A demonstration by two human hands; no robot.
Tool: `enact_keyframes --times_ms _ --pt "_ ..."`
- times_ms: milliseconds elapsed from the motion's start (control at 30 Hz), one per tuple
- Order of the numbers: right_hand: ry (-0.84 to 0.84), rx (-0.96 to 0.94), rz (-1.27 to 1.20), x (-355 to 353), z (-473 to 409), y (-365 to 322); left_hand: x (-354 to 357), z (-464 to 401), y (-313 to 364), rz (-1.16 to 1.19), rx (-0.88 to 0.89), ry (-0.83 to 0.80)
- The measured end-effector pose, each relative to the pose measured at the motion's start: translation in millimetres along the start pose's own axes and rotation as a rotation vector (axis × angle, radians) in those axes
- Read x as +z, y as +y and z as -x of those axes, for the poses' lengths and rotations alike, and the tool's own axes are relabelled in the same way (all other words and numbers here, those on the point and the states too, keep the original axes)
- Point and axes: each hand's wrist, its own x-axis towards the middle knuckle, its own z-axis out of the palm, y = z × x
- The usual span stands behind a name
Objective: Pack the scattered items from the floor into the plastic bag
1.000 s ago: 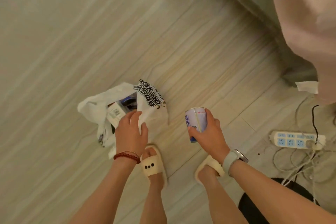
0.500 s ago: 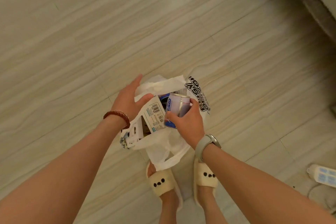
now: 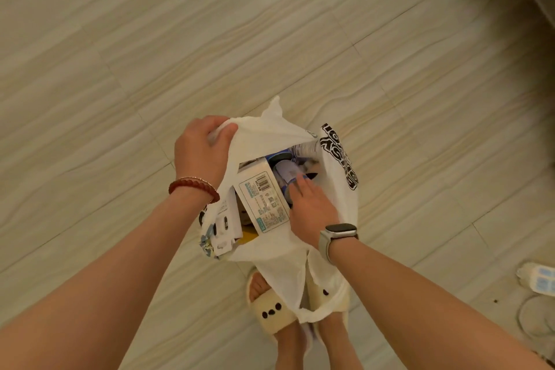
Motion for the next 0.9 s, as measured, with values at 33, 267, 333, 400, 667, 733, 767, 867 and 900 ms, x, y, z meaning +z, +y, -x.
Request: enact_keyframes --times_ms 33,267,333,400,667,733,767,867,900 --pt "-0.008 -0.031 0.029 -3.4 5.2 0.7 -0.6 4.1 2.4 0.0 -0.004 -0.012" --pt "-0.285 -0.22 0.239 -17.7 85.7 18.3 -6.7 52.3 15.8 -0.015 -0.112 -0.115" --pt "-0.381 -0.239 0.285 -20.5 104.5 21.4 -12.6 66.2 18.0 -0.052 -0.181 -0.15" --pt "-0.436 -0.285 0.378 -20.8 120.6 27.6 -17.9 79.7 16.9 -0.135 -0.213 -0.194" --pt "-0.138 -0.315 0.389 -83.2 143.2 24.4 -54.6 103.5 30.3 -0.243 -0.109 -0.205" --pt "0.016 -0.204 0.144 -105.5 143.1 11.9 -68.1 107.0 44.6 -0.174 -0.048 -0.129" --pt "0.135 -0.179 0.055 -114.1 142.6 6.8 -72.7 109.9 51.5 -0.126 -0.02 -0.097" --pt "0.314 -0.194 -0.074 -120.4 146.5 -3.7 -70.4 122.0 59.9 -0.091 0.003 -0.077" --pt "0.277 -0.183 -0.1 -115.7 146.6 -4.6 -64.6 126.4 57.4 -0.13 0.008 -0.116"
